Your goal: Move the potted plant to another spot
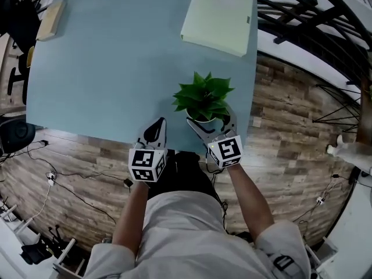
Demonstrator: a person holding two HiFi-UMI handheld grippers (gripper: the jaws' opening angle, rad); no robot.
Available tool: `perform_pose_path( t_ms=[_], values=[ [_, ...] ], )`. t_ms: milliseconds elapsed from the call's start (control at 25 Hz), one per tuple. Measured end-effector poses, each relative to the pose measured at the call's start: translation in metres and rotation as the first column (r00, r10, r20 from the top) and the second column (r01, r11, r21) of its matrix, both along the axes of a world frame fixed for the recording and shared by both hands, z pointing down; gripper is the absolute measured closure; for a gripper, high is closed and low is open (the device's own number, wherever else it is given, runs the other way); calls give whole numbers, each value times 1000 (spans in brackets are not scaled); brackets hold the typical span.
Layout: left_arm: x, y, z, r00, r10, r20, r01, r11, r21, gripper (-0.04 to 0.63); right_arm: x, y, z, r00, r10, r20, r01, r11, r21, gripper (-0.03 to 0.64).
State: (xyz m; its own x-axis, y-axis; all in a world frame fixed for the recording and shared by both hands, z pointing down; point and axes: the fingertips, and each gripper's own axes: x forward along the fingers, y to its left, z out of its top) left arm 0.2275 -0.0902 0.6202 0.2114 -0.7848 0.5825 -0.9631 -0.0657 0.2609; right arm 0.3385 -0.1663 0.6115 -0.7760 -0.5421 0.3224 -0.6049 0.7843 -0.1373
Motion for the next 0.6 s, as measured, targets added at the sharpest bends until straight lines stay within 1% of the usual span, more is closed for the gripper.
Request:
perform_pose_path(
  t_ms=[200, 320, 600],
  values=[
    [9, -2, -17, 999, 39, 8, -39, 999, 23, 584, 9, 2, -20, 1000, 18, 21, -18, 1000, 26, 132],
    [16, -1, -27, 999, 48, 17, -48, 998, 37, 584, 19, 6, -36, 999, 23, 37, -25, 999, 48, 132],
    [24, -8, -63, 996, 72, 45, -77, 992, 101, 584, 31, 7, -89, 996, 28, 87, -39, 990, 136, 132]
  ],
)
